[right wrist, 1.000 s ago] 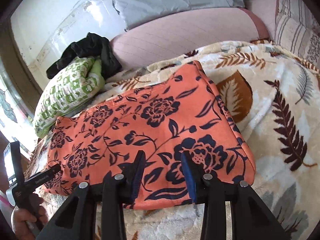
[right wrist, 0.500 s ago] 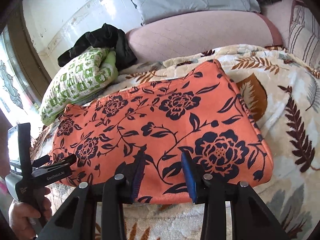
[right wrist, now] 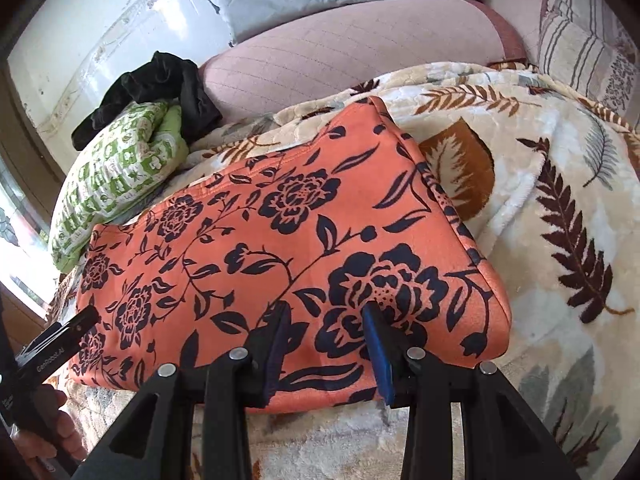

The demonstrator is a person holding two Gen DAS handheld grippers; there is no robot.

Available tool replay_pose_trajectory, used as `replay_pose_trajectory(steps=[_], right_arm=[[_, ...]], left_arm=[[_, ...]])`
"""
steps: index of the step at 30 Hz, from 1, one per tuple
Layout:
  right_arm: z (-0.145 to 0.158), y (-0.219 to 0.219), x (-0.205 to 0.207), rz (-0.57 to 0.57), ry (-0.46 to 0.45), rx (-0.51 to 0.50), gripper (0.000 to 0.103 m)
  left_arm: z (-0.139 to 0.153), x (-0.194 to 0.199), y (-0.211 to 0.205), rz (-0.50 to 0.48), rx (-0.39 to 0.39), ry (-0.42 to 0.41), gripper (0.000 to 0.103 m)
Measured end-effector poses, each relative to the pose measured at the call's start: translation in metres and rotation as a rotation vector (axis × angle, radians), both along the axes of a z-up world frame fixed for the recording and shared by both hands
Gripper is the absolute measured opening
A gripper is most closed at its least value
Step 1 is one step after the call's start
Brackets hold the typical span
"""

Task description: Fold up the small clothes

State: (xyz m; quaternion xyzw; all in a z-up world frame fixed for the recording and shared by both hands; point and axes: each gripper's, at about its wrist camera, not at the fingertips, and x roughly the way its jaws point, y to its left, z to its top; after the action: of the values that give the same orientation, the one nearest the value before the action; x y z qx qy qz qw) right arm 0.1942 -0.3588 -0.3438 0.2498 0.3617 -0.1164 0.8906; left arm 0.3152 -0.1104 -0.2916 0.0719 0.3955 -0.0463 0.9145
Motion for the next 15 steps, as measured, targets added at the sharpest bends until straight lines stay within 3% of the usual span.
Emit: replay_pose_trajectory(steps=[4, 10, 13, 15], right_arm=[[-0.002, 0.001, 0.001, 0.004, 0.011, -0.003, 0.041], [0.016, 0.000, -0.011, -0.019, -0.084, -0.013, 0.041], [0.020, -0.004, -0.013, -0.039, -0.097, -0.016, 0.041], [0.014, -0.008, -0.009, -0.041, -0.057, -0.004, 0.041]], left_arm=[[-0.008, 0.003, -0.002, -0.012, -0.001, 0.036, 0.103], [-0.028, 0.012, 0.000, 0.009, 0.005, 0.127, 0.103], [-0.027, 0.011, 0.000, 0.012, -0.002, 0.122, 0.103], [-0.025, 0.010, -0.001, 0.009, -0.006, 0.108, 0.103]])
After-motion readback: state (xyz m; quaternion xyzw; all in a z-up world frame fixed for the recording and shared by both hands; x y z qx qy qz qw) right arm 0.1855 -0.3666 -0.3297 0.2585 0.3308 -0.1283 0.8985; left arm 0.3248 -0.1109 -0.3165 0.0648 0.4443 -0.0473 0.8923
